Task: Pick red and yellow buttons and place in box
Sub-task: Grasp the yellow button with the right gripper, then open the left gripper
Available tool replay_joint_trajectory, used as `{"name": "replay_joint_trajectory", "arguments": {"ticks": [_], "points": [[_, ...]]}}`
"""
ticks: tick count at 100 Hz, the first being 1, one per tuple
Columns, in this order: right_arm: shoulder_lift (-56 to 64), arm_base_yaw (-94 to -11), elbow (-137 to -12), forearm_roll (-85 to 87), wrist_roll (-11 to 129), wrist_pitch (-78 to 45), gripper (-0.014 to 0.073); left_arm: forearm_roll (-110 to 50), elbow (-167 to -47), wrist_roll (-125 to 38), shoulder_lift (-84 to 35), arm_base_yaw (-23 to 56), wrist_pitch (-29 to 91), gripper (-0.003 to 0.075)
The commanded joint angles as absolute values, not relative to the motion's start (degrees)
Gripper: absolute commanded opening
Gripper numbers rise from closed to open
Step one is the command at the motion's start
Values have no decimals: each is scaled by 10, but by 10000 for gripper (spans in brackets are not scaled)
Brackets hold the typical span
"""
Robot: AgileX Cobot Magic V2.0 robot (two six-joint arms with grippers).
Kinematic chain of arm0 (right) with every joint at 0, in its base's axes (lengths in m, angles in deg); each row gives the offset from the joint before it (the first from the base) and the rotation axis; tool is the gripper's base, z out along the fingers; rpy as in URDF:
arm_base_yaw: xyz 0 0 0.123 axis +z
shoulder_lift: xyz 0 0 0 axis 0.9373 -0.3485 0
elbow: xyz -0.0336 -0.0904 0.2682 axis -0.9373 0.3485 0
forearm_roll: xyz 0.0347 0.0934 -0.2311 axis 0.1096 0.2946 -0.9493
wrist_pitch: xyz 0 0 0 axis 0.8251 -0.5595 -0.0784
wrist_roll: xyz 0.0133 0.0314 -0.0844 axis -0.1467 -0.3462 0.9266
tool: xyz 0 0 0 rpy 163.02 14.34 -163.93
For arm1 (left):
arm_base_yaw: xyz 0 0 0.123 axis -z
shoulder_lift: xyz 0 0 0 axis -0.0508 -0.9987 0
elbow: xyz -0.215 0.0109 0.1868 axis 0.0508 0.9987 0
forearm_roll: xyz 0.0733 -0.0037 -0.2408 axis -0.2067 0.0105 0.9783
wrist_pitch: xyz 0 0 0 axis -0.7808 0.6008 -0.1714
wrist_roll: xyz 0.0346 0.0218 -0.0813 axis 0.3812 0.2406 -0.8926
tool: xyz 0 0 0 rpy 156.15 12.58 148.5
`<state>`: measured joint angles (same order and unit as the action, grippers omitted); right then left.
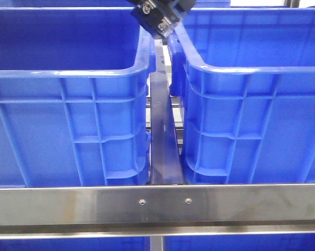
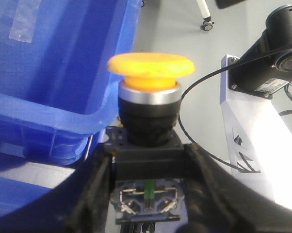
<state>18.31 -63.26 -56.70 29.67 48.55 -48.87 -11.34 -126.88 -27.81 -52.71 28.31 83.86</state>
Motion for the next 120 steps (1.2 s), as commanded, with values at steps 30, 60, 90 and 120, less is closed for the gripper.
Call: {"name": "replay_joint_trajectory", "arguments": {"ticks": [30,60,90,120], "points": [[55,-630,-630,587,613,-560,625,-74,-1287,-278,-502,288,834,-13],[15,-575,-640,595,631,-551,625,-74,-1287,-278,-502,288,834,-13],[-27,-531,-640,614,656,-509,625,-74,-1287,-278,-502,288,834,-13],[-30,-522,-640,630,662,-491,252,-74,-1287,-278,-502,288,834,-13]]}}
